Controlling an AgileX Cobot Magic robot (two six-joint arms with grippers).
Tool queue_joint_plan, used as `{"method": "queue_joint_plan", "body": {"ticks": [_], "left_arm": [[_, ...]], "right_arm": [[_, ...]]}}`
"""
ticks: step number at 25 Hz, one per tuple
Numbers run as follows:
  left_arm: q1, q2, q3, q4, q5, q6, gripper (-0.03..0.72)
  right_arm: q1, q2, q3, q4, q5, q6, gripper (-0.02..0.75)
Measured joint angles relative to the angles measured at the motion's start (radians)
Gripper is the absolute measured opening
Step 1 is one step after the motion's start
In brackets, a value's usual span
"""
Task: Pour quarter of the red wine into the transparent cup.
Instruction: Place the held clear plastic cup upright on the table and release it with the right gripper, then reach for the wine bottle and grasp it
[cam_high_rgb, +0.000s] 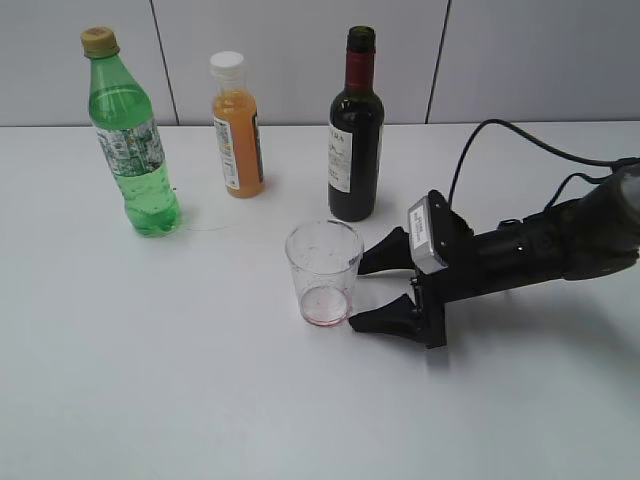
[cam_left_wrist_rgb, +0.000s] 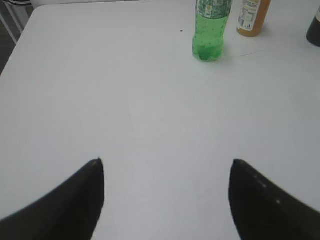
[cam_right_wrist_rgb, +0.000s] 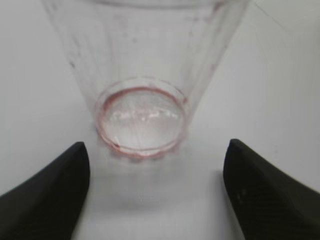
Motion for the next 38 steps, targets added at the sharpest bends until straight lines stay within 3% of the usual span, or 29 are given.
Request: {"method": "queue_joint_plan", "body": {"ticks": [10, 16, 19, 26, 32, 38], "left_arm": [[0.000, 0.000, 0.000, 0.000, 0.000, 0.000, 0.585], [0.000, 0.000, 0.000, 0.000, 0.000, 0.000, 0.585], [0.000, 0.000, 0.000, 0.000, 0.000, 0.000, 0.585], [0.000, 0.000, 0.000, 0.000, 0.000, 0.000, 0.585], [0.000, 0.000, 0.000, 0.000, 0.000, 0.000, 0.585], [0.000, 0.000, 0.000, 0.000, 0.000, 0.000, 0.585]], "right_arm": [[-0.092, -0.274, 0.159, 0.028, 0.122, -0.003, 0.652], [-0.092, -0.469, 0.179, 0.281, 0.287, 0.002, 0.636], [-0.092, -0.554, 0.180, 0.471, 0.432, 0.002, 0.629], [-0.092, -0.682, 0.137, 0.626, 0.889, 0.010, 0.617], [-0.092, -0.702, 0.024, 0.928, 1.363, 0.016, 0.587], [-0.093, -0.702, -0.135, 1.245, 1.703, -0.238, 0.580]]}}
